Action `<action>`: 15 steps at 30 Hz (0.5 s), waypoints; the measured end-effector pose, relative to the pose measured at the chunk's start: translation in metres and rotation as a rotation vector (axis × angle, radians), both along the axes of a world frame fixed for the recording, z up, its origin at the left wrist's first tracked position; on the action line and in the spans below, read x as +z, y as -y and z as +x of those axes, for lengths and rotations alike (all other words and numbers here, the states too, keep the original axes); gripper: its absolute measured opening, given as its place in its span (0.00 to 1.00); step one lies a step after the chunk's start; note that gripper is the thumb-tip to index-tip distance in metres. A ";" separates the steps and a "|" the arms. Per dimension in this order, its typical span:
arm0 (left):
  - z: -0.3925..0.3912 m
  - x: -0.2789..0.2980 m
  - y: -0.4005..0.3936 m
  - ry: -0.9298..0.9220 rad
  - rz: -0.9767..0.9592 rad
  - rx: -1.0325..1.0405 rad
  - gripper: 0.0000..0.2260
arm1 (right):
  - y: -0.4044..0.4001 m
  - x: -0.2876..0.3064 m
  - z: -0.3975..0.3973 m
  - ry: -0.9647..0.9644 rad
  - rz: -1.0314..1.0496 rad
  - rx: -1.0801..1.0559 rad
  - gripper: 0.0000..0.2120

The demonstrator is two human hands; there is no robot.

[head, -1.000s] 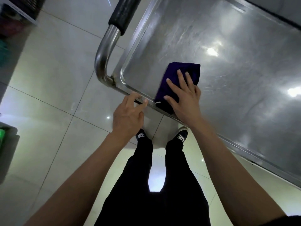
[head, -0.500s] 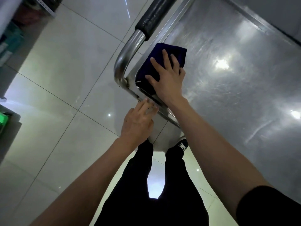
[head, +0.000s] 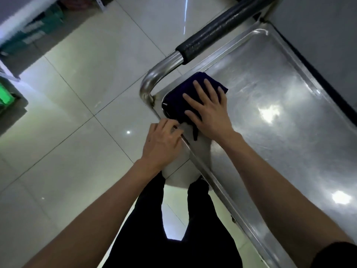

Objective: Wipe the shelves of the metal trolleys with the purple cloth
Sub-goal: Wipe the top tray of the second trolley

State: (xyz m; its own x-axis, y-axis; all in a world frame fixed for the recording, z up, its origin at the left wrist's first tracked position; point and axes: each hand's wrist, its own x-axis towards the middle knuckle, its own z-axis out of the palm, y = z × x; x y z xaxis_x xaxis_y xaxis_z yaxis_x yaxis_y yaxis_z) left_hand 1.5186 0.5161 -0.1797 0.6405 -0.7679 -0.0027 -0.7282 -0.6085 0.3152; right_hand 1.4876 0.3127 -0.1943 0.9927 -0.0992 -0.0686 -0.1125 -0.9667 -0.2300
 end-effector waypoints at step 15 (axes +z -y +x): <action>-0.039 -0.016 0.030 0.033 0.094 0.296 0.09 | 0.023 -0.039 0.025 0.061 -0.107 0.206 0.28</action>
